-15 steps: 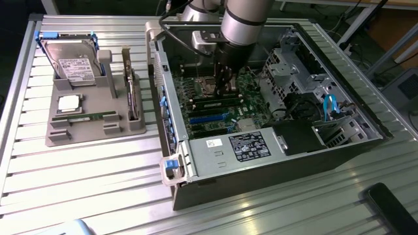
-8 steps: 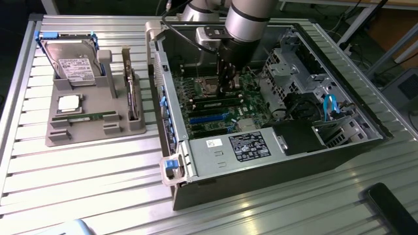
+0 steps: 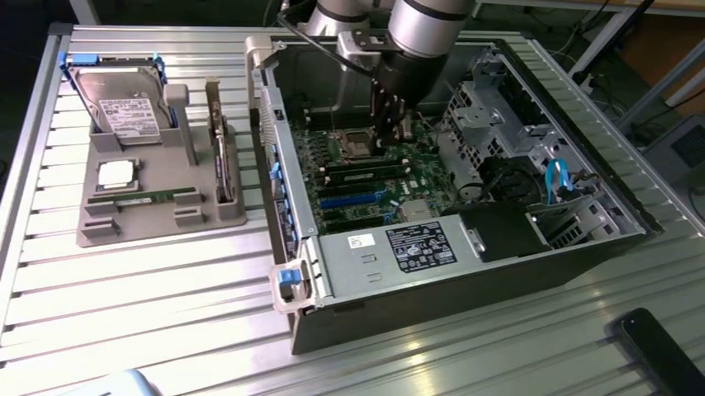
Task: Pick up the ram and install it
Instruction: 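Press down the ram until it locks into place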
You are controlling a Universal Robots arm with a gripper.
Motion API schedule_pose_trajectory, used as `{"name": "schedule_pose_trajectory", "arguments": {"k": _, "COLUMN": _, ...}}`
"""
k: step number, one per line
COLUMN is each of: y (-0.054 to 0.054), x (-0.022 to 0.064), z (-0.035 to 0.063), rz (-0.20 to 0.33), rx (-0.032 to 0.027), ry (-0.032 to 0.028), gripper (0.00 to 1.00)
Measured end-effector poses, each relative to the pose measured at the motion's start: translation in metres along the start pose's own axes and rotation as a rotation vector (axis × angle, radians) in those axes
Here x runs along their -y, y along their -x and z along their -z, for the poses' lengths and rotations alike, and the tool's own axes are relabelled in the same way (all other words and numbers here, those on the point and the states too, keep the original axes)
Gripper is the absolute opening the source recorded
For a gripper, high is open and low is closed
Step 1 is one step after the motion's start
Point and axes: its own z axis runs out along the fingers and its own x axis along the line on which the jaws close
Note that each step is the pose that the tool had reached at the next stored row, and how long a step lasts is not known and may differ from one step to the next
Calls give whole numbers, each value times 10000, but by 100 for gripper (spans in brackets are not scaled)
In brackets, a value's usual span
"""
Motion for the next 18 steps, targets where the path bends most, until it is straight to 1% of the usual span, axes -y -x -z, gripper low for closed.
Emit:
{"name": "schedule_pose_trajectory", "arguments": {"k": 4, "y": -1, "x": 21, "z": 133, "rz": 1, "rx": -11, "ry": 77, "gripper": 11}}
{"name": "schedule_pose_trajectory", "arguments": {"k": 6, "y": -2, "x": 28, "z": 172, "rz": 1, "rx": -15, "ry": 98, "gripper": 11}}
{"name": "schedule_pose_trajectory", "arguments": {"k": 8, "y": -2, "x": 39, "z": 235, "rz": 2, "rx": -17, "ry": 132, "gripper": 11}}
{"name": "schedule_pose_trajectory", "arguments": {"k": 15, "y": -4, "x": 59, "z": 365, "rz": 3, "rx": -22, "ry": 192, "gripper": 11}}
{"name": "schedule_pose_trajectory", "arguments": {"k": 18, "y": -4, "x": 61, "z": 381, "rz": 3, "rx": -22, "ry": 195, "gripper": 11}}
